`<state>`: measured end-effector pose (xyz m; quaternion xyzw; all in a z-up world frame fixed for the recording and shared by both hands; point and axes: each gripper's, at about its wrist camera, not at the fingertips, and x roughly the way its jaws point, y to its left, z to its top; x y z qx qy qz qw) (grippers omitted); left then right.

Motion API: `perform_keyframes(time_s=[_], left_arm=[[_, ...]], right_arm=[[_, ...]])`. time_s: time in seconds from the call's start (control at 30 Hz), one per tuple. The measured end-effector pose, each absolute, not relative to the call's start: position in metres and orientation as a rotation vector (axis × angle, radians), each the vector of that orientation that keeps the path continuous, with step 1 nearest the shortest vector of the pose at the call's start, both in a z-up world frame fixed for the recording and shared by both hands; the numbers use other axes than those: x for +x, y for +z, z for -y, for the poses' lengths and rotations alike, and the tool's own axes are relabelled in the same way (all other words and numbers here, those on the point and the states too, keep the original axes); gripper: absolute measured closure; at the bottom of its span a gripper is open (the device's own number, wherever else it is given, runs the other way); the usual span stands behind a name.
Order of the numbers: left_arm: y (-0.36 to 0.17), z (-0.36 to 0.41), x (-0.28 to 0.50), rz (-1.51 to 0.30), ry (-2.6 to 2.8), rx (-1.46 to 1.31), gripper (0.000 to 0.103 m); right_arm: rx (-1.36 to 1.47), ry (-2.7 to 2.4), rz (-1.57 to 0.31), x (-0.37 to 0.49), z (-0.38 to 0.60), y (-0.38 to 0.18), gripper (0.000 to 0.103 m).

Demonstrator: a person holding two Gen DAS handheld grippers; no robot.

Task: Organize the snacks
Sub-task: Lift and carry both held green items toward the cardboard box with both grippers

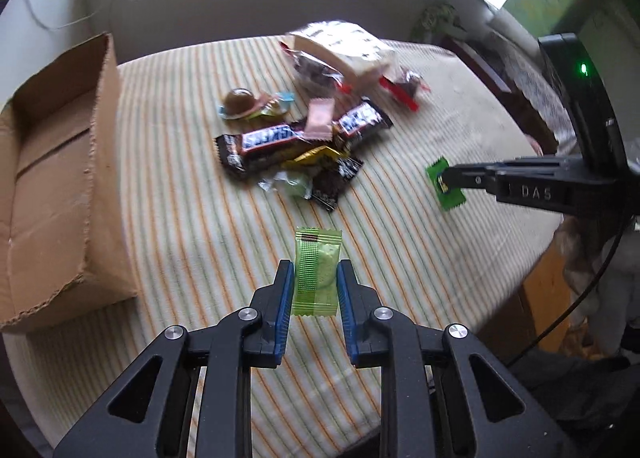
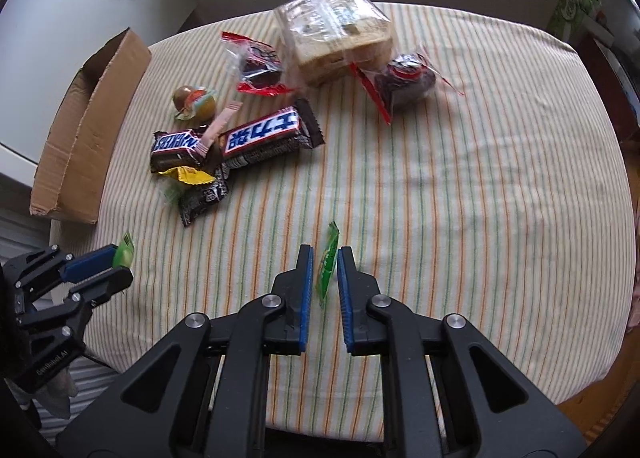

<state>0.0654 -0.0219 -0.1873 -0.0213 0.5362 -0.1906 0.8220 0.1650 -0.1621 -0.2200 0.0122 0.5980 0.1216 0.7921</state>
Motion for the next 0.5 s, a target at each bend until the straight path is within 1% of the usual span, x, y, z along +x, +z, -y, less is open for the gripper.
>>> perform_keyframes(time_s=[0.07, 0.3, 0.43, 0.47, 0.5], left_arm=[[-0.186, 0.017, 0.063, -1.137, -0.393, -0.068, 0.083], [-0.184, 0.013, 0.060, -1.126, -0.388, -0.097, 0.083], [-0.182, 0.011, 0.059, -1.119, -0.386, -0.113, 0.083], [-0.182, 0.011, 0.058, -1.119, -0.386, -0.114, 0.083], [-0.182, 0.011, 0.057, -1.117, -0.384, -0.113, 0.083]], right_arm=[[0.047, 0.293, -1.303, 0.167, 0.162, -0.224, 0.091], [-0.074, 0.317, -1.320, 0.167, 0.146, -0.236, 0.090], [-0.043, 0.294, -1.319, 0.176, 0.149, -0.244, 0.090], [-0.018, 0.295, -1.317, 0.178, 0.152, -0.244, 0.092], [-0.010, 0.295, -1.318, 0.178, 0.156, -0.244, 0.096]])
